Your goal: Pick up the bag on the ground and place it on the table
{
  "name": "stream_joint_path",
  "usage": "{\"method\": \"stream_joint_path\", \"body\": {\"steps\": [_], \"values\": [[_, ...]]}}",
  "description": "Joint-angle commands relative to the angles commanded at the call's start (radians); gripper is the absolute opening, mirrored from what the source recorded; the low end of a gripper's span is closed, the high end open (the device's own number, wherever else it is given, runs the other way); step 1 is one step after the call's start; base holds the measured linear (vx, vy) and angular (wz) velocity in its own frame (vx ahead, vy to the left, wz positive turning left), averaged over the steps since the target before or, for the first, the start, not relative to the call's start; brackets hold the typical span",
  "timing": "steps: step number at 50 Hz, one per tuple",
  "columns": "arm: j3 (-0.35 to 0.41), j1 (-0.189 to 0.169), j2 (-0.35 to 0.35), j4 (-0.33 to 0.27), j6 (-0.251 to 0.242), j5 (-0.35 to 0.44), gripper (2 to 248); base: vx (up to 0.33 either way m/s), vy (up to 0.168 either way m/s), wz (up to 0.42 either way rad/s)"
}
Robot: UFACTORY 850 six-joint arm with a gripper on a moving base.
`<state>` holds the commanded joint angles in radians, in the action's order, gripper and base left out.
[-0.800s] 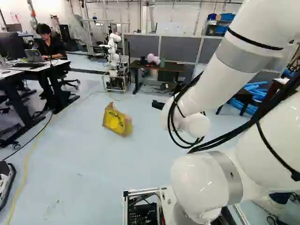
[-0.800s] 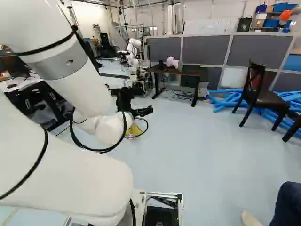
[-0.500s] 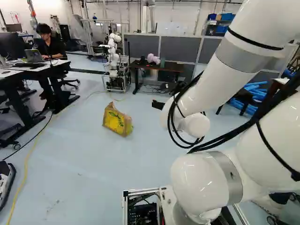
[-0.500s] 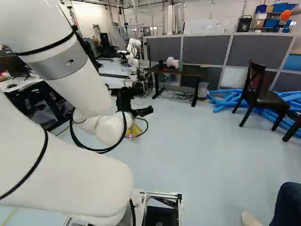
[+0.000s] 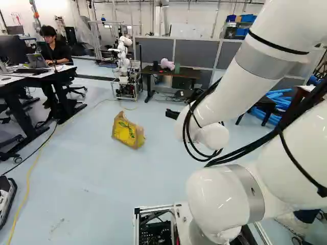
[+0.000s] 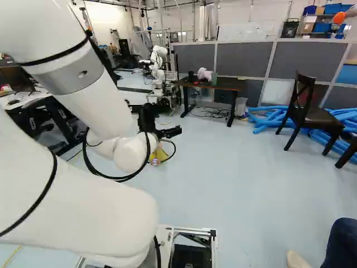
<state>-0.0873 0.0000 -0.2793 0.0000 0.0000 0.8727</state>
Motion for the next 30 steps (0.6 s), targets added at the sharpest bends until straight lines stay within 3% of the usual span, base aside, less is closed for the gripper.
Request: {"method": "stream_joint_path", "body": {"steps": [30], "values": [[0.0,0.0,0.0,0.0,0.0,0.0,247,0.093,0.002,-0.003]]}}
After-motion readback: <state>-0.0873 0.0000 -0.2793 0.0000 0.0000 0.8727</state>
